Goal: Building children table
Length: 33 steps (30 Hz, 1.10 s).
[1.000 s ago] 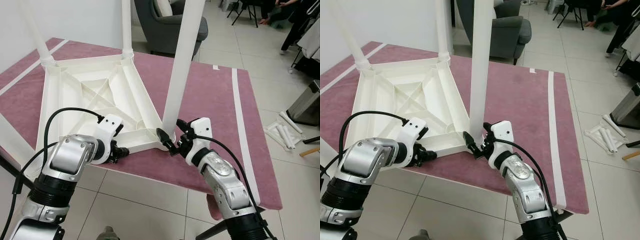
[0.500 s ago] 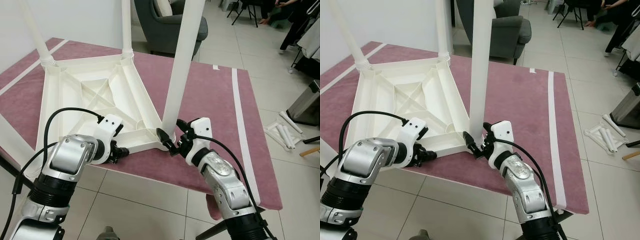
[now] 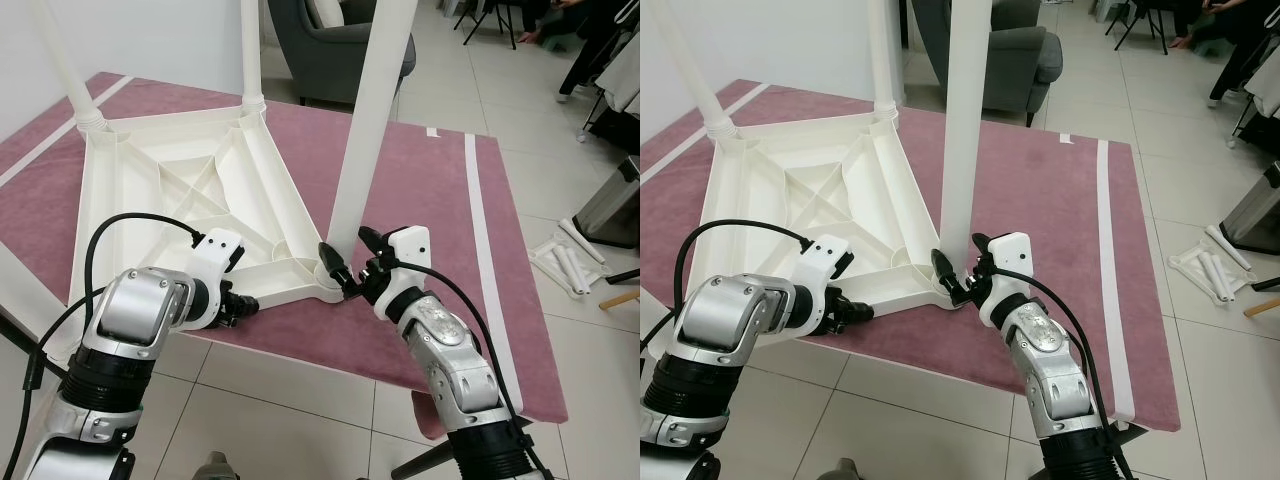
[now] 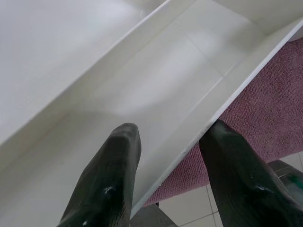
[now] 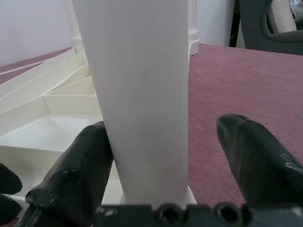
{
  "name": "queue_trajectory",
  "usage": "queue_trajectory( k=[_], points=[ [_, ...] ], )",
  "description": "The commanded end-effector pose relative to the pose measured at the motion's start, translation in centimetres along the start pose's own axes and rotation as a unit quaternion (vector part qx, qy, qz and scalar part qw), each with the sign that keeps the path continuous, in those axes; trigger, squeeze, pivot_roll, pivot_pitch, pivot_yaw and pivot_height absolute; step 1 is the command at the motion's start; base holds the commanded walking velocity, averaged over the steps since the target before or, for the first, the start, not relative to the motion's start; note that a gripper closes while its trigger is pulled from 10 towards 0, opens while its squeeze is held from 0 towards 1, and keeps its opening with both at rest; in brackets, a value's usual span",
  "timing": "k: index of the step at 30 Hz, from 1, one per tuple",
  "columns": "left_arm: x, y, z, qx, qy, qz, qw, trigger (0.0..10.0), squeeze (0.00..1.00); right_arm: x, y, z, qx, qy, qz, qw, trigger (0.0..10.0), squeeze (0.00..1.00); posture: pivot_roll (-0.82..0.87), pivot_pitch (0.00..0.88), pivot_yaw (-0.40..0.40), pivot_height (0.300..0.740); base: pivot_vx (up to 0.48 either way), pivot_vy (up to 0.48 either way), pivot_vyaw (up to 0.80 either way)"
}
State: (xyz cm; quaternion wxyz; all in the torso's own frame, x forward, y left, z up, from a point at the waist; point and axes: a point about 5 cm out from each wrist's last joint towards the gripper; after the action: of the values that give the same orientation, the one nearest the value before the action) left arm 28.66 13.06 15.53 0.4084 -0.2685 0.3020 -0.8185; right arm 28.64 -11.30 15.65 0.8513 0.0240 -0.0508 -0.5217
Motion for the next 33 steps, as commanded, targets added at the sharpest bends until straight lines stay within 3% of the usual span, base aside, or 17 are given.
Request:
queue_trajectory(
  k=[1, 17, 18, 25, 29, 33],
  points=[
    [2.4, -4.7, 8.1, 0.440, 0.329, 0.064, 0.833, 10.0, 0.00, 0.2, 0.0, -0.2, -0.003, 0.000, -0.005, 1.000, 10.0, 0.00, 0.17, 0.000, 0.000, 0.740, 0.000, 0.000, 0.00],
    [2.4, -4.8, 8.1, 0.433, 0.322, 0.067, 0.839, 10.0, 0.00, -0.2, 0.0, -0.3, -0.003, 0.002, 0.000, 1.000, 10.0, 0.00, 0.17, 0.000, 0.000, 0.740, 0.000, 0.000, 0.00],
    [2.4, -4.8, 8.1, 0.433, 0.322, 0.068, 0.839, 10.0, 0.00, -0.2, 0.0, -0.3, -0.003, 0.002, 0.000, 1.000, 10.0, 0.00, 0.17, 0.000, -0.044, 0.740, 0.000, 0.000, 0.00],
    [2.3, -4.6, 7.9, 0.427, 0.322, 0.067, 0.842, 10.0, 0.00, -0.2, 0.0, -0.3, -0.002, 0.003, 0.000, 1.000, 10.0, 0.00, 0.18, 0.000, -0.042, 0.740, 0.000, 0.000, 0.00],
    [1.9, -3.9, 7.4, 0.445, 0.338, 0.062, 0.827, 10.0, 0.00, -0.2, 0.0, -0.3, -0.002, 0.003, 0.000, 1.000, 10.0, 0.00, 0.18, 0.000, -0.042, 0.740, 0.000, 0.000, 0.00],
    [1.6, -2.4, 6.0, 0.436, 0.342, 0.061, 0.830, 10.0, 0.00, -0.2, -0.2, -0.3, -0.002, 0.004, -0.004, 1.000, 10.0, 0.00, 0.17, 0.000, -0.043, 0.740, 0.000, 0.000, 0.00]
  ],
)
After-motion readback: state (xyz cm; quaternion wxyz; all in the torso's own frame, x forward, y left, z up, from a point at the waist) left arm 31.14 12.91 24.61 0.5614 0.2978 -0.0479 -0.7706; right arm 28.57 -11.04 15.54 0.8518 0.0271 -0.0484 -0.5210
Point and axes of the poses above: a point about 5 cm out from each wrist's last joint towards the gripper, its own y axis pointing out of the wrist towards the gripper, its own z axis along the axis of the wrist's last joint, x = y × z, and after that the axes turned 2 degrees about -y, right-handed
